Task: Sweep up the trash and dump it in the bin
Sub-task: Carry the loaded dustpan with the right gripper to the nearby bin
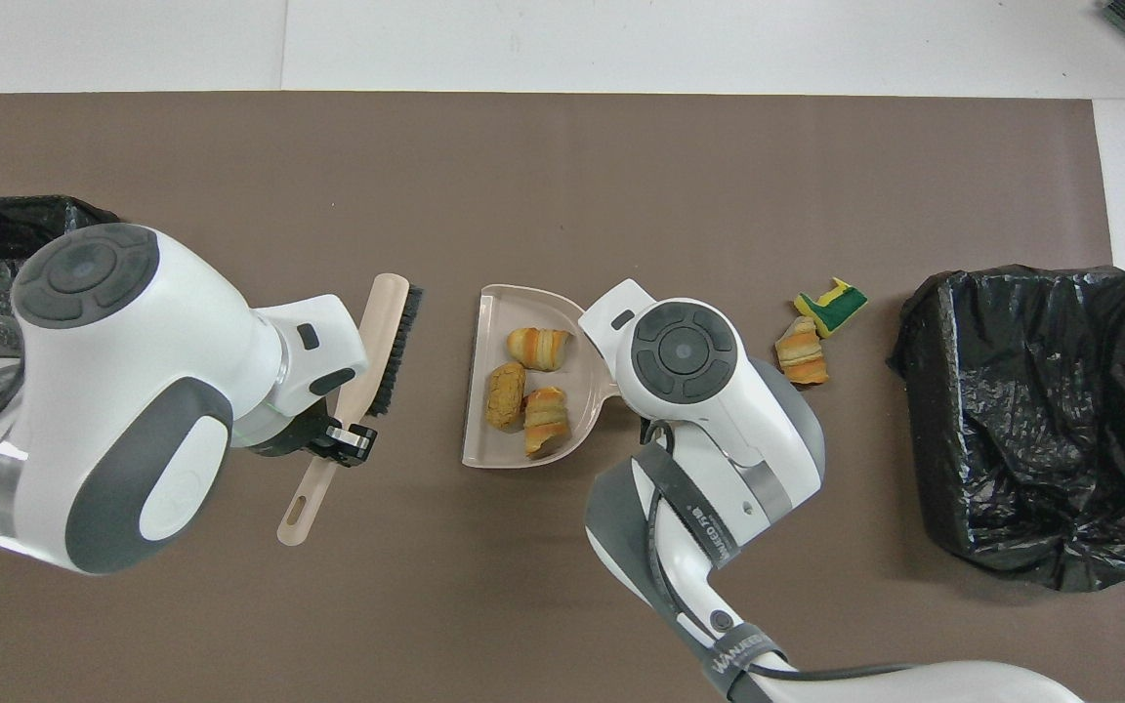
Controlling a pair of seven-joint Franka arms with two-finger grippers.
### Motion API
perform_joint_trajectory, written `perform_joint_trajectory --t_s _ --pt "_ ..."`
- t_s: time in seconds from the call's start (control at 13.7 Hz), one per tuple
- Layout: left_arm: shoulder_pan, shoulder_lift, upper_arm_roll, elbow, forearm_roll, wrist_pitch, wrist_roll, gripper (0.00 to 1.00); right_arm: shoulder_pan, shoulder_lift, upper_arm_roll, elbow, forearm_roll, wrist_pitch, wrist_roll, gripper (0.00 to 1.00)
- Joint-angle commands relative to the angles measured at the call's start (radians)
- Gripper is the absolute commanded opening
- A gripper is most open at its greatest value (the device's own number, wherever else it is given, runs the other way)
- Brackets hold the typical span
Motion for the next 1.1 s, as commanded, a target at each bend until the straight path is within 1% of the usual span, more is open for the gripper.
perform_joint_trajectory --t_s 0.0,0.22,0.51,0.58,0.73,0.8,0.95,1.02 --pt "0.04 0.011 0.002 0.065 0.034 -0.059 0.005 0.0 -0.075 -0.04 0.007 0.035 0.015 -0.078 -0.082 0.0" --pt "0.083 0.009 0.006 0.068 0.05 -0.081 0.005 0.0 -0.173 -0.079 0.004 0.039 0.017 -0.111 -0.234 0.0" --pt "0.147 0.006 0.008 0.056 0.05 -0.083 0.008 0.0 -0.349 -0.127 0.002 0.039 0.015 -0.133 -0.496 0.0" --pt "0.152 0.002 0.008 0.05 0.048 -0.086 0.008 0.0 -0.38 -0.133 0.002 0.042 0.014 -0.146 -0.544 0.0" --pt "0.172 -0.02 0.008 0.016 0.048 -0.084 0.005 0.0 -0.446 -0.162 0.001 0.039 0.0 -0.163 -0.639 0.0" --pt "0.195 -0.038 0.008 -0.013 0.048 -0.084 0.008 0.0 -0.488 -0.17 0.001 0.04 0.0 -0.176 -0.699 0.0" --pt "0.199 -0.084 0.008 -0.085 0.048 -0.073 0.029 0.0 -0.575 -0.178 0.001 0.04 0.0 -0.181 -0.809 0.0" --pt "0.204 -0.096 0.008 -0.105 0.048 -0.07 0.037 0.0 -0.619 -0.178 0.001 0.04 -0.001 -0.181 -0.878 0.0"
